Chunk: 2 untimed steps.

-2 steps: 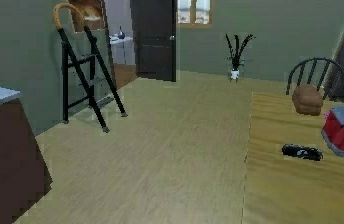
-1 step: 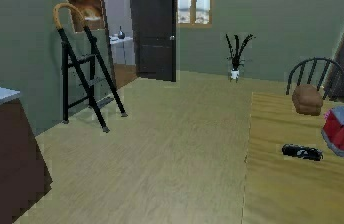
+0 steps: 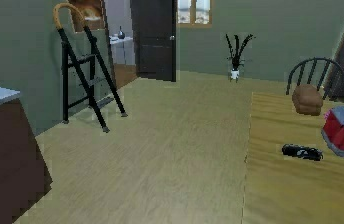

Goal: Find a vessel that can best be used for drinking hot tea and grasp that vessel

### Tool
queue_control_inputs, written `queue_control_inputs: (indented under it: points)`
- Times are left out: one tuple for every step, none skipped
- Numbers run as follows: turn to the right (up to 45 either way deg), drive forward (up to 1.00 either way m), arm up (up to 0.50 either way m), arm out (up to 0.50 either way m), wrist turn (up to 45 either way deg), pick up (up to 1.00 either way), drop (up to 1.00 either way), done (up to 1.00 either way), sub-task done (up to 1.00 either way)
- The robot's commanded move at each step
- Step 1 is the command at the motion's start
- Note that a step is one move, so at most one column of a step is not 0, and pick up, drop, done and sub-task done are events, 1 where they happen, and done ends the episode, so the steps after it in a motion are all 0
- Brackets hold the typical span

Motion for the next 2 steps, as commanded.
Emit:
queue_control_inputs:
  points:
    - [0.0, 0.0, 0.0, 0.0, 45.0, 0.0, 0.0, 0.0, 0.0]
    - [0.0, 0.0, 0.0, 0.0, 45.0, 0.0, 0.0, 0.0, 0.0]
